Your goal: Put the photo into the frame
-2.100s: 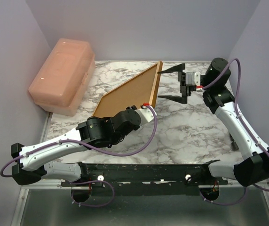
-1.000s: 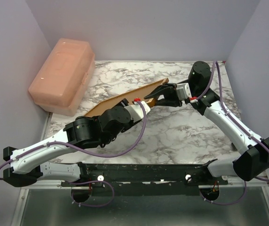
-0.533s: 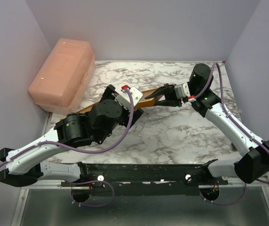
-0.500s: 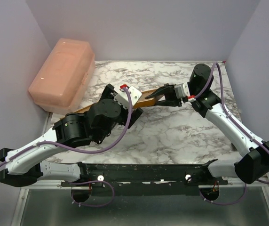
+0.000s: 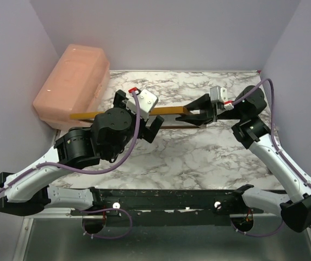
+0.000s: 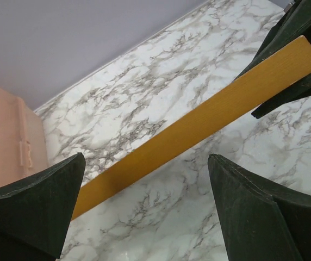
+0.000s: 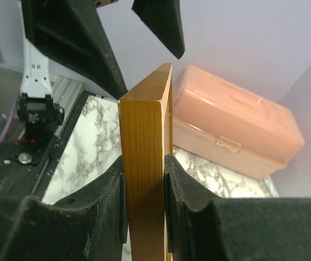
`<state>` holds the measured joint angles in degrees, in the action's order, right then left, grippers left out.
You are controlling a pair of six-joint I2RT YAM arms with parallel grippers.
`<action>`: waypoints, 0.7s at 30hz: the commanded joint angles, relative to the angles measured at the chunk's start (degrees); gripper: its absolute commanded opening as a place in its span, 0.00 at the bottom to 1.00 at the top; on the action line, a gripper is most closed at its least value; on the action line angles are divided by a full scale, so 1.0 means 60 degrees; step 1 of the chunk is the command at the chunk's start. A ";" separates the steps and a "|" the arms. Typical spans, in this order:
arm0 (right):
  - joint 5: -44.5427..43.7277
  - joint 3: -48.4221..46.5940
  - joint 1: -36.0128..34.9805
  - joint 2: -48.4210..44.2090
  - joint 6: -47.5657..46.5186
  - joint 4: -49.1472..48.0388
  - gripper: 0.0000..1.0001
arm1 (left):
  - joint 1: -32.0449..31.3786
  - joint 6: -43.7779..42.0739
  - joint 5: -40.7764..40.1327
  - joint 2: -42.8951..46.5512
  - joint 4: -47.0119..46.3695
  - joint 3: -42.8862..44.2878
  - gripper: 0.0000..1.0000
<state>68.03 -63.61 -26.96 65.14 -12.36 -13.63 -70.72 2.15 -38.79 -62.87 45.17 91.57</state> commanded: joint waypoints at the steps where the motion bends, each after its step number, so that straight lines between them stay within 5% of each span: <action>1: -0.1775 0.0560 0.0080 -0.0517 0.3204 -0.0851 0.00 | 0.0311 0.1038 0.1154 -0.0395 0.0225 0.0425 0.99; 10: -0.7295 0.2491 0.0181 -0.1795 0.5546 -0.1233 0.00 | 0.1780 0.3427 0.4007 -0.1017 0.0768 0.0171 0.99; 21: -1.3919 0.5094 0.0310 -0.3195 0.7940 -0.0556 0.00 | 0.3850 0.5672 0.7484 -0.0420 -0.0480 -0.2829 0.98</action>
<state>5.48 -37.30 -25.93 48.71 28.47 -16.51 -51.03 29.15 -4.08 -67.18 45.21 79.55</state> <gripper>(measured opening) 0.320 0.982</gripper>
